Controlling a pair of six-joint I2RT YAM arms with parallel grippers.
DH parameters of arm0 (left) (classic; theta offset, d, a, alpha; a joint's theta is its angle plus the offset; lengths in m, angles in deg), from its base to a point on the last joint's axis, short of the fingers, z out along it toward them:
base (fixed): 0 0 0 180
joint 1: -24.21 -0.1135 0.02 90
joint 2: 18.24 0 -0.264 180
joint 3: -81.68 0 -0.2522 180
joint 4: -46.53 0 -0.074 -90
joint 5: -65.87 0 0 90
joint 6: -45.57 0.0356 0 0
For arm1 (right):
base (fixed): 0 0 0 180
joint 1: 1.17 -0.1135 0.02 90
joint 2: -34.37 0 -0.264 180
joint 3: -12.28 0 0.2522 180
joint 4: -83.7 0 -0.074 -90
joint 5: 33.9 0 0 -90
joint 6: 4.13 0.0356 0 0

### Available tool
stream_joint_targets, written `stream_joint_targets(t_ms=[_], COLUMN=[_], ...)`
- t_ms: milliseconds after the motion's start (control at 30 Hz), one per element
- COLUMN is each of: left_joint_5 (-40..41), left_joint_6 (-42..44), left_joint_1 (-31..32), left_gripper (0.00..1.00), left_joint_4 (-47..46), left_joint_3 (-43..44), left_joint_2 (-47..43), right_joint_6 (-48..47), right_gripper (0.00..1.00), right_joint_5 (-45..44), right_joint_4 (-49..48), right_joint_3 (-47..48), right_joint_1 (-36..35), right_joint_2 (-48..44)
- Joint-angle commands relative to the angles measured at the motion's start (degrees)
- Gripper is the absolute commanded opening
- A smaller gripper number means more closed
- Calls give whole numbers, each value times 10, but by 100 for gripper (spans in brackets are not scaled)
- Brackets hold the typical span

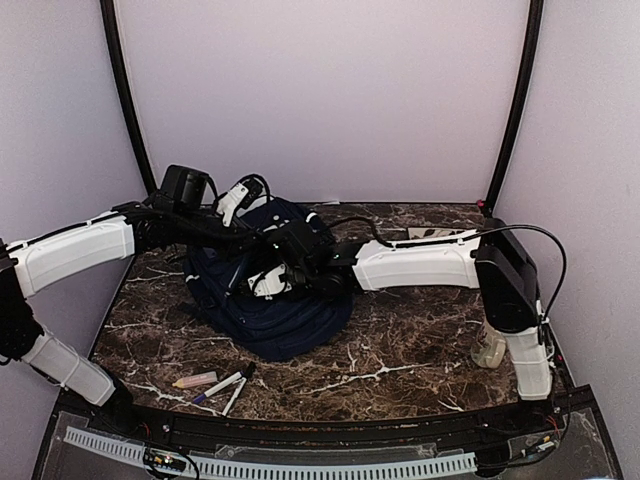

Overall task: Pack the student bag
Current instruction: Place the pencil case in the upper front pocket of the bag.

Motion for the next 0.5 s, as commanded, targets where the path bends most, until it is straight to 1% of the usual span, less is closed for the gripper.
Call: stream_joint_targets(t_ms=[0, 67, 100, 300, 367, 467], left_joint_5=[-17, -11, -9, 15, 27, 59], left_joint_6=[0, 2, 3, 9, 12, 18], left_joint_1=[-5, -6, -6, -6, -6, -7], left_gripper=[0, 0, 0, 0, 0, 0], left_joint_4=[-66, -65, -64, -68, -69, -69], left_joint_3=[-3, -4, -6, -14, -17, -22], left_joint_2=[-42, -43, -44, -47, -47, -41], right_joint_6=[-59, -59, -53, -53, 47, 94], right_gripper=[24, 24, 32, 32, 40, 41], right_joint_5=[-53, -56, -61, -61, -30, -11], right_joint_4=[-165, -179, -170, -108, -59, 17], right_joint_3=[-36, -38, -36, -68, -67, -64], right_joint_1=[-3, -3, -4, -16, -18, -19], right_joint_2=[23, 19, 14, -57, -75, -103])
